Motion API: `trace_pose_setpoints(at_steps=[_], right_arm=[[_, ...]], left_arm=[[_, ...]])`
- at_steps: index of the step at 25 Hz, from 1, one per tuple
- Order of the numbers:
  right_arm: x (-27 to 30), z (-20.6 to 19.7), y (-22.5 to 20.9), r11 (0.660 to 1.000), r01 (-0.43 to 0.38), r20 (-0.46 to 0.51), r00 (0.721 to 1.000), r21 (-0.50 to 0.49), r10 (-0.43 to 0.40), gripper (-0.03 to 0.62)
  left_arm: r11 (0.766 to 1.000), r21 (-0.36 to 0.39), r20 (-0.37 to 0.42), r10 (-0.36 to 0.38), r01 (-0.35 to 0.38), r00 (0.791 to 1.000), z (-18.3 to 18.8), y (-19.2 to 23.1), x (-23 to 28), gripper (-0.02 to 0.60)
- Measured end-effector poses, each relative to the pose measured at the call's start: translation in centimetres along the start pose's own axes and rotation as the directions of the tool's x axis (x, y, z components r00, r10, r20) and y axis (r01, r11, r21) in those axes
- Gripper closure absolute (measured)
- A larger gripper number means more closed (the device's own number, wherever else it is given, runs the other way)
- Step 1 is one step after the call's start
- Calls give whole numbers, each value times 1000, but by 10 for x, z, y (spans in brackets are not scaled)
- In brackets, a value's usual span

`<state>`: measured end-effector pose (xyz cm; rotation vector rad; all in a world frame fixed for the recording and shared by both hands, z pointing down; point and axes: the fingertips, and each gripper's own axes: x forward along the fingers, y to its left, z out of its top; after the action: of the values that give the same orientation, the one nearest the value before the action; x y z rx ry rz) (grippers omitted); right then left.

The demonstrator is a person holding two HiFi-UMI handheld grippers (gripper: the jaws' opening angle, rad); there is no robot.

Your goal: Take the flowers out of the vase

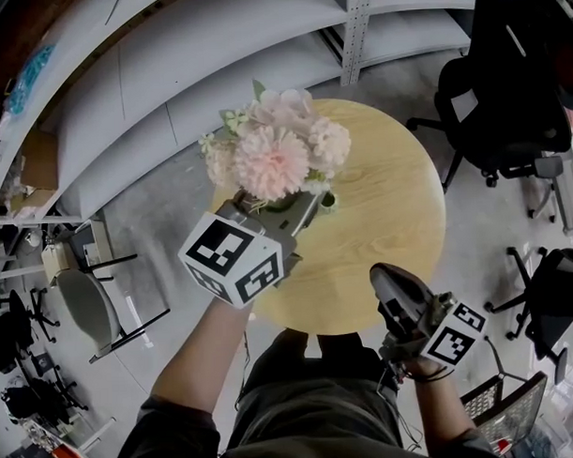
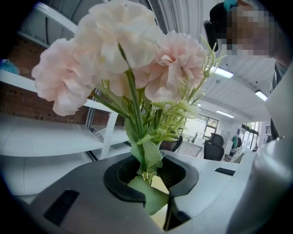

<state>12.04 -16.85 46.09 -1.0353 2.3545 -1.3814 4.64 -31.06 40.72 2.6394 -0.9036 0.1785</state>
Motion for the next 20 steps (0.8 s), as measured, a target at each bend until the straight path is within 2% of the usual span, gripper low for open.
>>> trace_pose_setpoints(at_steps=[7, 13, 20], right_arm=[[-2, 18, 21, 999, -28, 28, 999, -47, 29, 577], [-2, 38, 50, 993, -67, 50, 996, -93, 72, 577], [6, 46, 68, 989, -101, 62, 992, -110, 108, 577]], left_arm=[[998, 53, 41, -28, 26, 999, 51, -18, -14, 497], [996, 84, 70, -19, 13, 997, 88, -30, -30, 499], [997, 71, 87, -1, -5, 996, 100, -31, -53, 499]])
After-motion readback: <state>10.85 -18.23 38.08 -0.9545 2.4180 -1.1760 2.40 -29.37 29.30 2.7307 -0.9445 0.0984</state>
